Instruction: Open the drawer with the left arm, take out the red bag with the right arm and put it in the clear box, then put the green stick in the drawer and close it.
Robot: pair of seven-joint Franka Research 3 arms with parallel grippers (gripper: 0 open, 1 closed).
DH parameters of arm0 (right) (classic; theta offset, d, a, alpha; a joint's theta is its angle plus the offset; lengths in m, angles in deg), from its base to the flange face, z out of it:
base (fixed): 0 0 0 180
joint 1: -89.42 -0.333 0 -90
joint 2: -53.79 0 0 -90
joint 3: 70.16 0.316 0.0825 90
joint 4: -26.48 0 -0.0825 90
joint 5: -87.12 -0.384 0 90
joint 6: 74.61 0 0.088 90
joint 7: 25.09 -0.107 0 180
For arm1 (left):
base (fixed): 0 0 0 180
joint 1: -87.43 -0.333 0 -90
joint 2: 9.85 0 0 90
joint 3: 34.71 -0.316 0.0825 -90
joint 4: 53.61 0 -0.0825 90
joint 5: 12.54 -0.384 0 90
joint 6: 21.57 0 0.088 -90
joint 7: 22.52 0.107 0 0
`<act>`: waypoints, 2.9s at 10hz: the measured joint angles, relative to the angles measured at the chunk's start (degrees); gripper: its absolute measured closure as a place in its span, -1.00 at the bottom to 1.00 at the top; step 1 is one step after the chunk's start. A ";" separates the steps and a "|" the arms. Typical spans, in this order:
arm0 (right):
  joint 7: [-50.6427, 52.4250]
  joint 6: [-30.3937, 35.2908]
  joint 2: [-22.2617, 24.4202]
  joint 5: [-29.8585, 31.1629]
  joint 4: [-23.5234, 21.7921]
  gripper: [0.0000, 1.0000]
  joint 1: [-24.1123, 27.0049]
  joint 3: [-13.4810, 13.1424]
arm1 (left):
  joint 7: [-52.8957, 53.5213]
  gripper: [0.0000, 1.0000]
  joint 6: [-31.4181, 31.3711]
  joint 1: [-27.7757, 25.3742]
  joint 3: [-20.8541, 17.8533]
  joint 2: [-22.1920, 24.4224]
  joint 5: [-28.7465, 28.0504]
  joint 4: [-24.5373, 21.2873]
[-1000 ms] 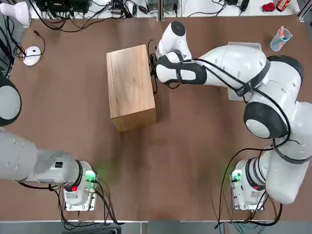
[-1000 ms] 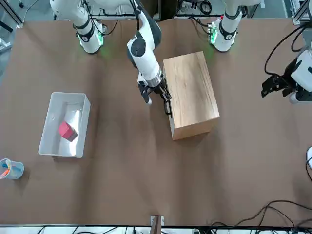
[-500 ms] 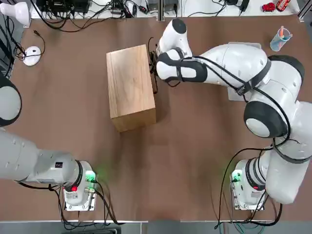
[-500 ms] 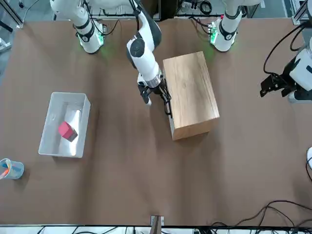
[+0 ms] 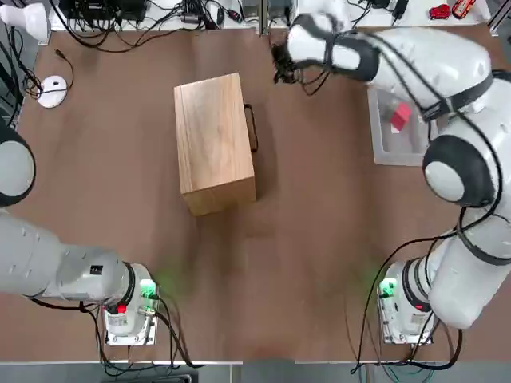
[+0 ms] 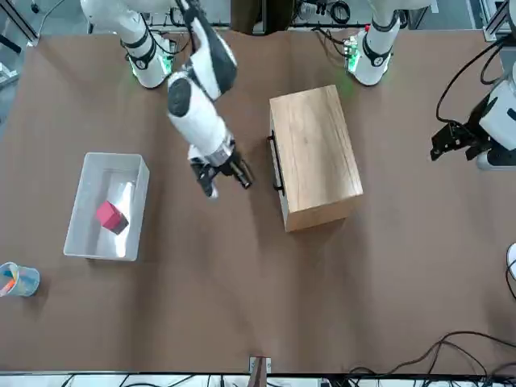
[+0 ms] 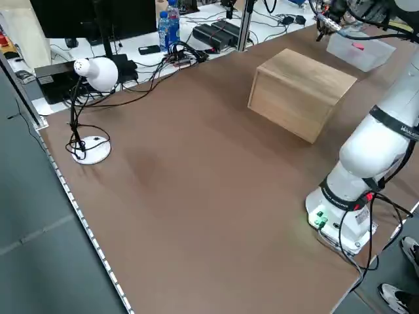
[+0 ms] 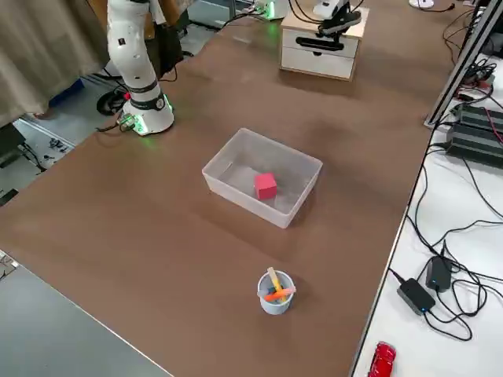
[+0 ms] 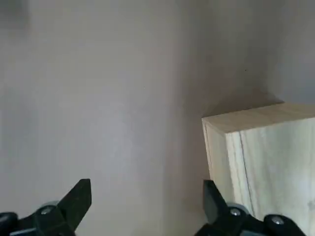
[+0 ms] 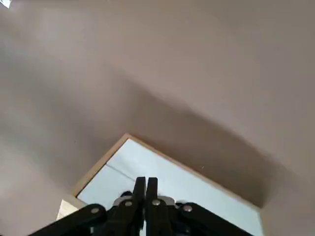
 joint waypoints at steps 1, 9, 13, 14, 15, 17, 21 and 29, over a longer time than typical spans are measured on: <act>6.55 5.15 0.66 -0.03 1.67 0.84 3.55 -0.16 | 0.00 -1.00 0.00 0.00 0.00 -0.01 0.00 0.01; 52.59 26.86 1.73 11.36 12.71 -0.44 28.36 -0.43 | 0.00 -1.00 0.00 -0.05 0.01 -0.04 0.00 0.06; 67.31 30.27 6.15 16.02 13.60 -1.00 34.85 -0.44 | 0.00 -1.00 0.00 -0.22 -0.02 -0.05 0.00 0.07; 67.39 32.24 8.05 18.51 13.63 -1.00 34.79 -0.19 | 0.00 -1.00 0.00 -0.27 -0.03 -0.06 0.00 0.07; 67.39 33.85 9.76 20.13 13.61 -1.00 34.71 0.12 | 0.00 -1.00 0.00 -0.27 -0.03 -0.07 0.00 0.07; 67.39 36.38 12.62 21.60 12.47 -1.00 34.65 0.35 | 0.00 -1.00 0.00 -0.22 -0.02 -0.07 0.00 0.08; 67.39 34.41 20.61 22.79 3.16 -1.00 34.59 0.81 | -0.03 -1.00 0.00 0.04 0.13 -0.07 0.00 0.37; 67.36 33.20 21.87 23.39 3.42 -1.00 34.70 0.90 | -0.39 -1.00 0.00 -0.32 0.55 -0.08 0.00 0.45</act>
